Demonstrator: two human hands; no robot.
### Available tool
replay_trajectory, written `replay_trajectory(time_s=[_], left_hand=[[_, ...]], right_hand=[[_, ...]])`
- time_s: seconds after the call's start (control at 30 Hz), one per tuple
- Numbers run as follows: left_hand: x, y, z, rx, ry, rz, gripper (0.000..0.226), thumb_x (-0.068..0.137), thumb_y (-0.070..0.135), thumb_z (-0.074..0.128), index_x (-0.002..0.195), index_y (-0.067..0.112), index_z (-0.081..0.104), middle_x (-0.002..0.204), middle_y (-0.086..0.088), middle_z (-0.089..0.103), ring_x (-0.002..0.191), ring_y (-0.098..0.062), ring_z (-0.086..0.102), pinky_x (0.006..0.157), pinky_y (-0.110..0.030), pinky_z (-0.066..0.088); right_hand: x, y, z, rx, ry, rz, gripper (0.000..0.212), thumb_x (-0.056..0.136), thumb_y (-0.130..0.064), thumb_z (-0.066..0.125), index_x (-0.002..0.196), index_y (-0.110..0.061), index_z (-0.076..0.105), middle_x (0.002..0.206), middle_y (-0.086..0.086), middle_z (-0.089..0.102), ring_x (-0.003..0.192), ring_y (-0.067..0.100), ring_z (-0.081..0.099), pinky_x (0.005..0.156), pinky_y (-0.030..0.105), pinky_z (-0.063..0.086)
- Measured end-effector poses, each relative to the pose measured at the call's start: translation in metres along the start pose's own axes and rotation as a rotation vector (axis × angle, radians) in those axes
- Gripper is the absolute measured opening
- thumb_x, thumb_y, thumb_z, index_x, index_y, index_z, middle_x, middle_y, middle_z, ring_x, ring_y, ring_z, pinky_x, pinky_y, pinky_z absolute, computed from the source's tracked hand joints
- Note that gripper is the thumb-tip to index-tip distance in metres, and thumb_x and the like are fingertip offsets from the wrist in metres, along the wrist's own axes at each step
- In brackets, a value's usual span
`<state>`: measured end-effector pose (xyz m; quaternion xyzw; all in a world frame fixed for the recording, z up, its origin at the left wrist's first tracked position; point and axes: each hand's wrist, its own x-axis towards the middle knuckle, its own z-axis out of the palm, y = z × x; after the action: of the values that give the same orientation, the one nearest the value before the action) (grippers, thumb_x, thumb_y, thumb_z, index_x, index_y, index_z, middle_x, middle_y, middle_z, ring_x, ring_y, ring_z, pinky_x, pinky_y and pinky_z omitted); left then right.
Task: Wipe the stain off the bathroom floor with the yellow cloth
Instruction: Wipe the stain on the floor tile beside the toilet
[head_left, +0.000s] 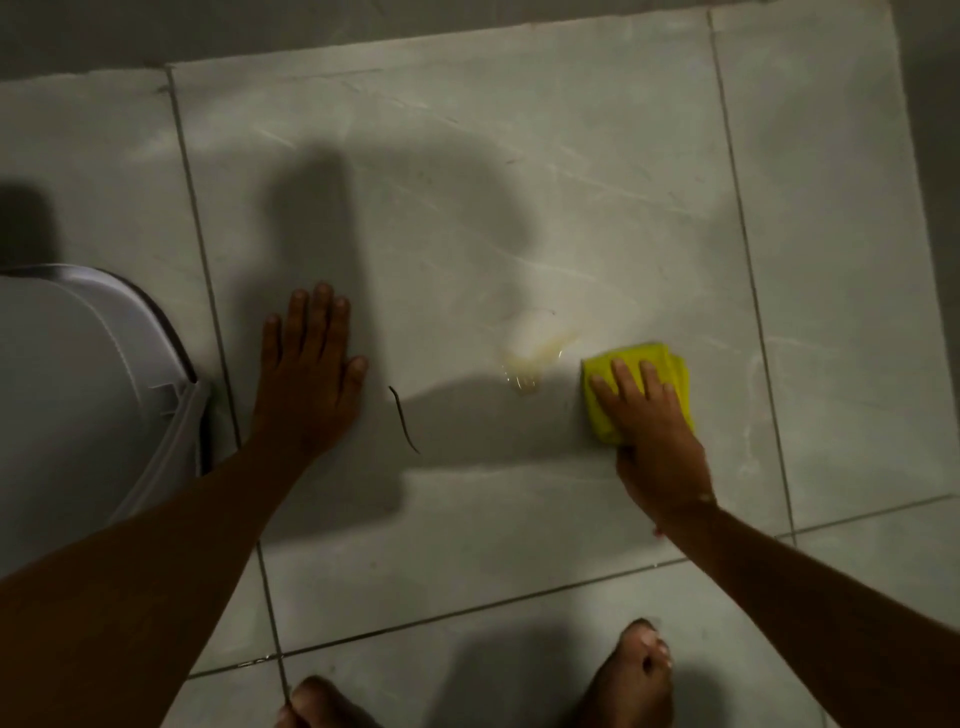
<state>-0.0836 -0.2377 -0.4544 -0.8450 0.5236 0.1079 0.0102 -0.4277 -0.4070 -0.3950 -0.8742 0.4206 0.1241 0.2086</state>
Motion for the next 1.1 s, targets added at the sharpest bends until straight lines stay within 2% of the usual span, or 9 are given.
replay_trajectory(time_s=[0.17,0.23,0.33,0.43,0.53,0.7,0.9,1.03,1.1], left_hand=[[-0.001,0.003,-0.002,-0.001,0.02,0.01,0.066,0.097,0.042,0.028,0.154,0.014,0.013,0.163,-0.011,0.012,0.151,-0.03,0.007,0.12,-0.052,0.007],[0.0,0.001,0.0,-0.01,0.02,0.008,0.066,0.097,0.043,0.027,0.154,0.015,0.011,0.164,-0.01,0.012,0.151,-0.029,0.005,0.121,-0.051,0.007],[0.0,0.001,-0.001,-0.014,0.001,0.007,0.066,0.096,0.043,0.026,0.154,0.015,0.011,0.164,-0.011,0.011,0.151,-0.03,0.005,0.121,-0.051,0.006],[-0.001,0.002,-0.005,-0.014,-0.03,0.004,0.067,0.096,0.044,0.026,0.154,0.014,0.011,0.164,-0.012,0.009,0.151,-0.032,0.005,0.12,-0.052,0.006],[0.002,0.001,-0.005,-0.016,-0.027,0.012,0.067,0.097,0.045,0.026,0.154,0.014,0.011,0.164,-0.011,0.009,0.151,-0.032,0.005,0.12,-0.052,0.006],[0.001,-0.001,-0.005,-0.029,-0.055,0.008,0.067,0.097,0.045,0.027,0.154,0.015,0.011,0.164,-0.011,0.009,0.151,-0.032,0.005,0.12,-0.053,0.008],[0.002,-0.002,-0.004,-0.024,-0.05,0.013,0.068,0.096,0.045,0.03,0.154,0.015,0.012,0.164,-0.011,0.011,0.151,-0.032,0.006,0.119,-0.052,0.006],[0.001,-0.004,-0.004,-0.012,-0.064,0.016,0.067,0.097,0.045,0.029,0.154,0.015,0.012,0.163,-0.012,0.011,0.151,-0.032,0.006,0.119,-0.052,0.008],[0.001,-0.004,-0.007,0.009,-0.088,0.015,0.068,0.096,0.046,0.028,0.154,0.013,0.013,0.163,-0.013,0.011,0.15,-0.033,0.007,0.119,-0.053,0.009]], right_hand=[[0.059,0.002,-0.026,0.175,0.156,0.547,0.074,0.074,-0.018,0.05,0.146,-0.018,0.035,0.155,0.017,0.03,0.14,0.044,0.025,0.117,0.053,0.02],[0.092,-0.027,-0.027,0.109,0.093,0.37,0.075,0.075,-0.018,0.05,0.148,-0.017,0.031,0.157,0.02,0.024,0.143,0.046,0.018,0.119,0.055,0.011],[0.053,-0.031,-0.004,-0.037,-0.058,-0.241,0.073,0.077,-0.01,0.046,0.147,-0.021,0.031,0.159,0.013,0.022,0.146,0.043,0.012,0.118,0.06,0.011],[0.033,0.005,-0.013,0.077,0.027,0.026,0.072,0.079,-0.004,0.05,0.145,-0.025,0.033,0.158,0.013,0.025,0.145,0.044,0.014,0.119,0.06,0.011],[0.095,-0.02,-0.024,0.15,0.098,0.394,0.081,0.07,-0.024,0.042,0.149,-0.021,0.027,0.16,0.014,0.02,0.145,0.044,0.012,0.12,0.055,0.006],[0.04,-0.036,0.003,-0.028,-0.089,-0.297,0.077,0.074,-0.008,0.052,0.147,-0.023,0.031,0.159,0.009,0.023,0.147,0.04,0.008,0.119,0.06,0.009],[0.116,-0.06,-0.021,0.151,0.109,0.23,0.083,0.066,-0.023,0.042,0.148,-0.021,0.031,0.159,0.013,0.024,0.146,0.045,0.012,0.119,0.056,0.004],[0.08,-0.067,0.002,-0.007,-0.034,-0.351,0.073,0.075,-0.021,0.043,0.147,-0.024,0.032,0.159,0.006,0.024,0.148,0.038,0.01,0.119,0.056,0.007],[0.048,-0.04,0.001,-0.043,-0.123,-0.452,0.075,0.072,-0.022,0.036,0.147,-0.026,0.032,0.158,0.004,0.025,0.148,0.035,0.01,0.118,0.055,0.009]])
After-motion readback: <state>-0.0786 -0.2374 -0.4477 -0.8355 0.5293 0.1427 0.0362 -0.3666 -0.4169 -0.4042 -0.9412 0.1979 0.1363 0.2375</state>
